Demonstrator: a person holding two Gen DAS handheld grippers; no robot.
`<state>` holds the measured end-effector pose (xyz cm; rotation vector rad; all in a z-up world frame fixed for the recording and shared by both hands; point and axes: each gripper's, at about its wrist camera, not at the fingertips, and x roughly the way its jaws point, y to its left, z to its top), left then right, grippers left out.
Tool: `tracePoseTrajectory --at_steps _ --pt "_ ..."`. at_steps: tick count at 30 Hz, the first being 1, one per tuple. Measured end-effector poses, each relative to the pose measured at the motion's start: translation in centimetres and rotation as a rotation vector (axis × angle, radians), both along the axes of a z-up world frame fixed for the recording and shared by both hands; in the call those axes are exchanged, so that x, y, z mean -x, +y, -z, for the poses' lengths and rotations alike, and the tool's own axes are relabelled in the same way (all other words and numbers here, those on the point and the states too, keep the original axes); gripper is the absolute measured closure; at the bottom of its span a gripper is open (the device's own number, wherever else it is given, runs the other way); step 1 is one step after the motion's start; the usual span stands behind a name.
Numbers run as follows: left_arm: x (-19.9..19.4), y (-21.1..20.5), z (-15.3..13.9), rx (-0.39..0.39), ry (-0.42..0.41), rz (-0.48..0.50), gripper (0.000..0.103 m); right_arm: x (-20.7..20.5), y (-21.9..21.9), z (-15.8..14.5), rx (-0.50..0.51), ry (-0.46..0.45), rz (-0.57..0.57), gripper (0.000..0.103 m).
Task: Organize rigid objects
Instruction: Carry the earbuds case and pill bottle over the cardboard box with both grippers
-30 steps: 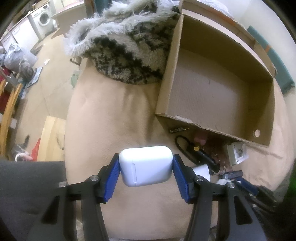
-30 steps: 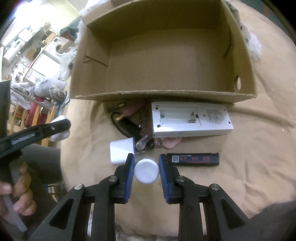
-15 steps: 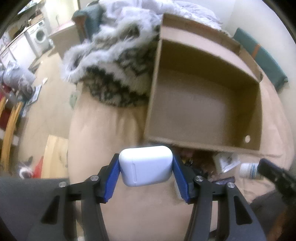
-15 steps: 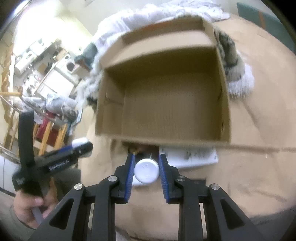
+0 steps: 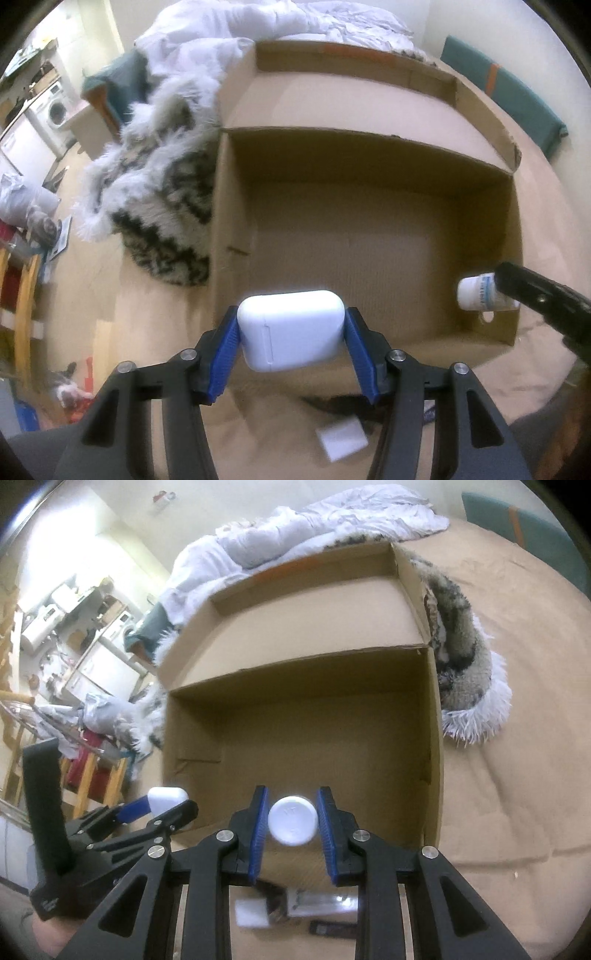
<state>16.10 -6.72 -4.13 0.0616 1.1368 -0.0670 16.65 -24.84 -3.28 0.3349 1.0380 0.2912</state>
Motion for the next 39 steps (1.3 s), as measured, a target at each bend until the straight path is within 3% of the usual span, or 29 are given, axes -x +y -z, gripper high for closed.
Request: tracePoseTrajectory --at_steps 10,14,20,26,39 --pt "-1.9 -0.7 4.1 0.001 0.033 -0.005 0.051 -2.6 0.4 4.6 -0.023 0.081 0.000 0.075" --pt "-1.6 -0.8 5.2 -0.043 0.021 -0.003 0.051 -3.4 1.0 5.9 0.021 0.100 -0.015 0.075" --pt "-1.3 -1.6 5.7 -0.077 -0.002 0.015 0.051 -3.6 1.6 7.2 0.019 0.140 -0.029 0.075" --pt "-1.6 -1.7 6.1 -0.078 0.001 0.027 0.051 -3.9 2.7 9.0 0.114 0.181 -0.050 0.075" --pt "-0.8 -2.2 6.1 -0.076 0.008 0.028 0.051 -4.5 2.2 9.0 0.136 0.153 0.005 0.075"
